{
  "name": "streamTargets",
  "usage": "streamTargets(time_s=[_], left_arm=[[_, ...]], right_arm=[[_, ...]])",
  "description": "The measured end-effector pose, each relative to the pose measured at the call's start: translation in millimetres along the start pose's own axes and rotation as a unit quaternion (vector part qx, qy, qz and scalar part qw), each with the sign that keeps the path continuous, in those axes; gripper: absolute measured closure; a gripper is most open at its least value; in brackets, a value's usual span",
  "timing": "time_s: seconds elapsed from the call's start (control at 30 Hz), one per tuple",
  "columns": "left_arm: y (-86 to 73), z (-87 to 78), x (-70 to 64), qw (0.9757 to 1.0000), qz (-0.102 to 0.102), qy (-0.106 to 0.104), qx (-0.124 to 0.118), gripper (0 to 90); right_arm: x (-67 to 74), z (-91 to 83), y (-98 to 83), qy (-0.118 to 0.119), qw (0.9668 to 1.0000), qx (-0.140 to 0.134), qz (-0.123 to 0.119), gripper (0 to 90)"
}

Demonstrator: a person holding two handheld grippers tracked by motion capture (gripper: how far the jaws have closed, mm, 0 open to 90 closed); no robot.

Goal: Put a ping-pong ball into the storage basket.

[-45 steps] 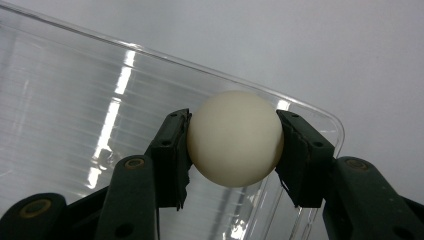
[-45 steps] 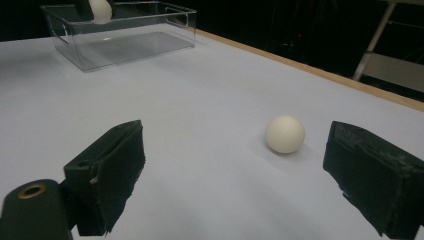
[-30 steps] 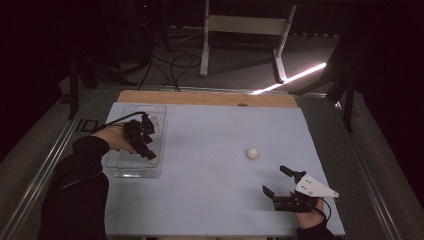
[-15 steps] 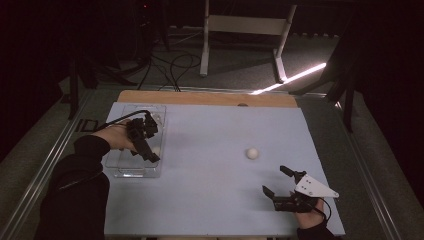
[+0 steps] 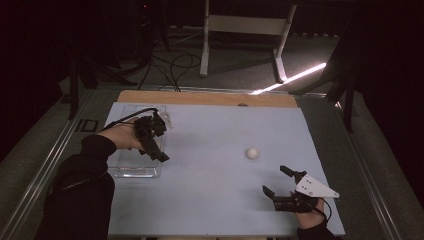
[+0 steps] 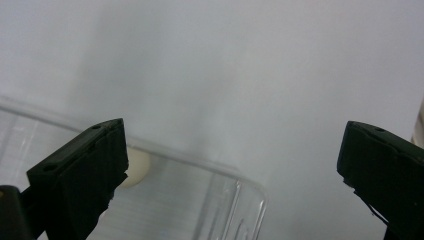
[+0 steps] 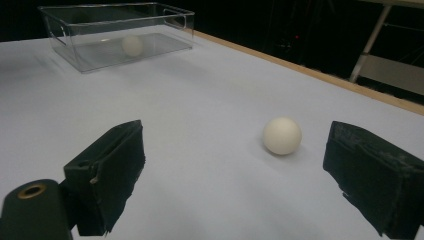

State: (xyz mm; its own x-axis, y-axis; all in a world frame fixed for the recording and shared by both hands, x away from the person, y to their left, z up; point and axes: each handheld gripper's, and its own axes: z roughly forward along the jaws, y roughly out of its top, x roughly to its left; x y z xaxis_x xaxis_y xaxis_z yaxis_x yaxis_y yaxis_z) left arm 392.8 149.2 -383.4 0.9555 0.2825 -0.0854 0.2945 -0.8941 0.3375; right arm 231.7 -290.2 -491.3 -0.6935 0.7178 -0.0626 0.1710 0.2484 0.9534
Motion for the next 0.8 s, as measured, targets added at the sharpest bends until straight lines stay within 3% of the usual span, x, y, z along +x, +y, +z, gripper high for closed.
streamTargets(time_s=[0.17, 0.53, 0.8], left_arm=[[5.5, -1.3, -2.2, 0.9999, -0.008, 0.003, -0.014, 1.0], [22.8, 0.3, -14.2, 0.9994, 0.003, 0.006, -0.033, 1.0], [34.1, 6.6, -19.6, 0.9990, 0.011, -0.007, -0.043, 1.0]], right_arm=[[0.3, -0.3, 0.0, 0.000, 1.0000, 0.000, 0.001, 9.6], [0.4, 0.4, -0.2, 0.001, 1.0000, 0.002, 0.002, 9.6], [0.0, 0.3, -0.4, 0.000, 1.0000, 0.004, 0.004, 9.6]])
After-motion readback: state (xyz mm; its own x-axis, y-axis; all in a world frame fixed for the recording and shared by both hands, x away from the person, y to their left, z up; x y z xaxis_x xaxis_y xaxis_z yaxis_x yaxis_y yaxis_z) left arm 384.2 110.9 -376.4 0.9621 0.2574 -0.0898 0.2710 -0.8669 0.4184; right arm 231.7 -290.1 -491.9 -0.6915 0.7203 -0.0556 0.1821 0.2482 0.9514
